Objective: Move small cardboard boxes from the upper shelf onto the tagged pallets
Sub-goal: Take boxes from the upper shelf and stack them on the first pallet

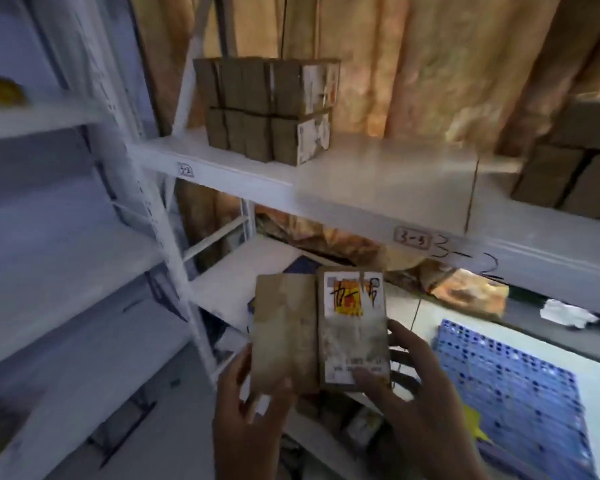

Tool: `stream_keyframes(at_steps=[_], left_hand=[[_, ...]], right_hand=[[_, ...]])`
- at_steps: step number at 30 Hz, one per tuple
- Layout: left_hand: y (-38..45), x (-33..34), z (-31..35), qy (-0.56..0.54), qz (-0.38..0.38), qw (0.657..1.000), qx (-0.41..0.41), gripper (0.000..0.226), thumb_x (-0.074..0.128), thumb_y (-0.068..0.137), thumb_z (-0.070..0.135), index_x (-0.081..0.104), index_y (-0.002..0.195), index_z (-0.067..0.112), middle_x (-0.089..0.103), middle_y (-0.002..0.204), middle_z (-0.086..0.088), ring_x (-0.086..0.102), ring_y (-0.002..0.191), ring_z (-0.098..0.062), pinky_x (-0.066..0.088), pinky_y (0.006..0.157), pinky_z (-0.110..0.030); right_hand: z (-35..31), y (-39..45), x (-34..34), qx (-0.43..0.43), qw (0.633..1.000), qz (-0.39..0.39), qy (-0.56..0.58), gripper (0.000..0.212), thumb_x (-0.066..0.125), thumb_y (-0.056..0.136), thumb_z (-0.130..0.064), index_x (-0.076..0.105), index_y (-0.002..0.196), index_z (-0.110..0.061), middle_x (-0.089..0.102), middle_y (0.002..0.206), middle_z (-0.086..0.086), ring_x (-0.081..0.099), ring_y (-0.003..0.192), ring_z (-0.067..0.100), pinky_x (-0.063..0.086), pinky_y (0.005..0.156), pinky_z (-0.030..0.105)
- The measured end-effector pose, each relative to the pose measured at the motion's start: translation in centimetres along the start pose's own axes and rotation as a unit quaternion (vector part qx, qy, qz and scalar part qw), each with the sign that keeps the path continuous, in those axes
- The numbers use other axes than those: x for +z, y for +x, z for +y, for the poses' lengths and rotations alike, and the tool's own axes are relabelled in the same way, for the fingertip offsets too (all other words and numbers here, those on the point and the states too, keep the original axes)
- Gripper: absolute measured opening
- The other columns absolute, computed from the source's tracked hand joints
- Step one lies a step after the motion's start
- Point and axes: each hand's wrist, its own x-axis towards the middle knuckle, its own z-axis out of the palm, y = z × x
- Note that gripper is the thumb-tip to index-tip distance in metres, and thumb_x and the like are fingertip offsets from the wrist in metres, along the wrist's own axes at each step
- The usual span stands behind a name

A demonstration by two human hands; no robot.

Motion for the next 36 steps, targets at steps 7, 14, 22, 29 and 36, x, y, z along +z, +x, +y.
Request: stream_keyframes(at_steps=[7,14,22,29,36], left_hand=[[11.2,-3.1,-7.4,0.002,-0.072,0.996,-0.054,0.055,0.085,0.066,0.033,0.062,0.111,0.057,0.070,0.114,0.018,0.071,0.102,-0.017,0.059,0.071,-0.029],[21.3,-3.0,-11.4,0.125,-0.134,0.983,-0.008,0.095,0.092,0.066,0.040,0.033,0.138,0.059,0.044,0.130,0.041,0.047,0.119,0.017,0.046,0.088,-0.006],[28.0,-2.1,-12.7,0.052,-0.366,0.929,-0.010,0.078,0.078,0.082,0.045,0.036,0.147,0.047,0.034,0.157,0.014,0.040,0.143,-0.008,0.046,0.109,-0.033],[29.4,-1.1,-14.8,0.126,-0.248,0.959,0.060,0.084,0.083,0.078,0.043,0.036,0.148,0.042,0.036,0.154,0.016,0.040,0.142,-0.012,0.041,0.110,-0.025],[33.0,1.0,-20.3,0.221,-0.195,0.956,-0.012,0.096,0.087,0.066,0.058,0.043,0.145,0.026,0.051,0.138,0.007,0.042,0.127,-0.012,0.047,0.103,-0.044]], right_hand=[[6.9,6.0,9.5,0.102,0.995,-0.007,0.007,0.068,0.087,0.083,-0.031,0.051,0.132,-0.060,0.070,0.114,-0.029,0.072,0.096,-0.002,0.060,0.071,0.020],[10.5,11.9,18.5,0.225,0.967,0.079,0.092,0.064,0.091,0.071,-0.030,0.055,0.115,-0.060,0.074,0.110,-0.016,0.075,0.099,0.010,0.065,0.076,0.033],[12.5,14.3,23.1,0.291,0.930,0.171,0.144,0.062,0.088,0.078,-0.027,0.055,0.129,-0.038,0.076,0.114,0.000,0.077,0.100,0.020,0.065,0.080,0.040],[13.8,14.9,24.7,0.315,0.913,0.218,0.141,0.061,0.086,0.079,-0.020,0.055,0.128,-0.037,0.070,0.120,0.000,0.075,0.097,0.011,0.062,0.078,0.035],[15.6,17.6,24.4,0.361,0.891,0.237,0.140,0.059,0.084,0.078,-0.029,0.057,0.130,-0.030,0.074,0.116,0.006,0.077,0.094,0.021,0.064,0.081,0.046]])
